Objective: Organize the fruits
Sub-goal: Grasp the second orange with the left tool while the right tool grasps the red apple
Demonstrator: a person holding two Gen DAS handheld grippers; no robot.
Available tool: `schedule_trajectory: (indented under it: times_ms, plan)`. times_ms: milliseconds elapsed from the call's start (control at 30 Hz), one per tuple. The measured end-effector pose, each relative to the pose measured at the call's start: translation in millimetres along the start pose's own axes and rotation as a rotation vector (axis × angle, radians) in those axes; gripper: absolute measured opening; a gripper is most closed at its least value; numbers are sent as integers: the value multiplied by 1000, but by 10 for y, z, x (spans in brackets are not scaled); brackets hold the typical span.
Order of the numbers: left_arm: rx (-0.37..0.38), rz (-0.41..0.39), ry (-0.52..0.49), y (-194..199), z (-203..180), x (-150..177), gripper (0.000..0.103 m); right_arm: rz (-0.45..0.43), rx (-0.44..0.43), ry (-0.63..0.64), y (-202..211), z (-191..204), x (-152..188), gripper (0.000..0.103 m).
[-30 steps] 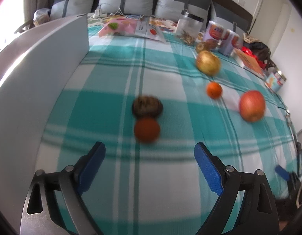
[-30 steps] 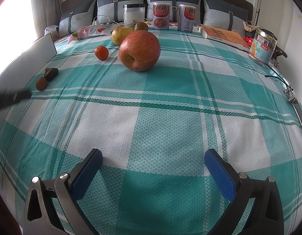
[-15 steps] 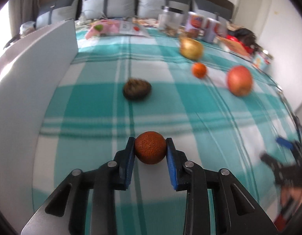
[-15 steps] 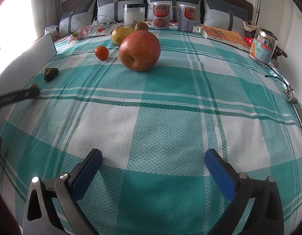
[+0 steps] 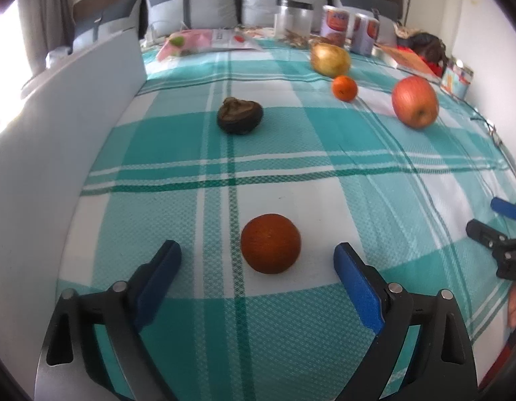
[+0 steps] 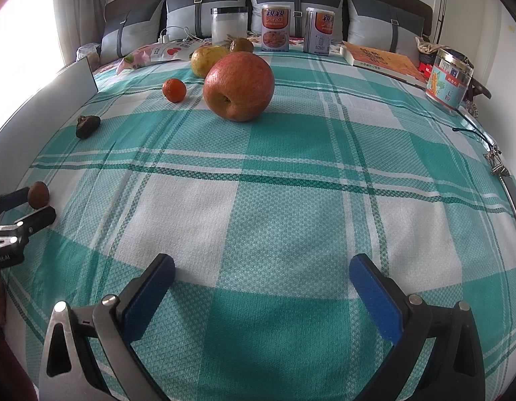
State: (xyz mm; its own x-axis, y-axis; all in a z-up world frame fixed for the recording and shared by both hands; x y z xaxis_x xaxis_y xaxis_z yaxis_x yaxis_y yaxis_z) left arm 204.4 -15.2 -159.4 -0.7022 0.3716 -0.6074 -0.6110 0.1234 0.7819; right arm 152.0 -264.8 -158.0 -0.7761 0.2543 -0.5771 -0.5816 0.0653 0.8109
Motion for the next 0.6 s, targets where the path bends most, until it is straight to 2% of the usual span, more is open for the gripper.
schedule_trajectory:
  times_ms: [233, 300, 333, 400, 433, 467, 533, 600]
  plan:
    - [-15, 0, -9, -6, -5, 12, 95, 11, -16, 4, -1, 2, 5, 103]
    - [-13, -1, -7, -10, 0, 15, 95, 43, -34, 32, -21, 12, -65, 102]
    - [-13, -1, -7, -8, -7, 15, 95, 19, -49, 31, 4, 16, -221, 98]
    - [-11, -1, -5, -21, -10, 7, 95, -71, -93, 44, 100, 93, -555, 96]
    - [-10, -1, -5, -21, -12, 7, 95, -127, -113, 95, 144, 218, -812, 96]
    - [-10, 0, -5, -20, -15, 9, 95, -141, -118, 148, 135, 334, -959, 96]
    - [-10, 0, -5, -21, -15, 9, 95, -102, -102, 302, -41, 629, -1212, 96]
    - [-10, 0, -5, -20, -14, 9, 95, -44, -70, 395, -270, 785, -1312, 96]
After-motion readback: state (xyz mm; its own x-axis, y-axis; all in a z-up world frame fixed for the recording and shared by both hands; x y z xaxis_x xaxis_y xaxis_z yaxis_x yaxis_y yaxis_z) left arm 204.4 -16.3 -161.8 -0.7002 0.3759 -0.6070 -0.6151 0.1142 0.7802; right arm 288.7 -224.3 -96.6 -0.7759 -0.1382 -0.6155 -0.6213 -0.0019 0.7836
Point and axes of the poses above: each gripper's, at about its wrist camera, not at the fingertips, and y roughly against the way its jaws point, z to its left, x to its underside, the point moved 8 cm from there along -y, roughly the way its jaws point, and after that the axes turned 14 degrees about -y, right-handed, at the moved point
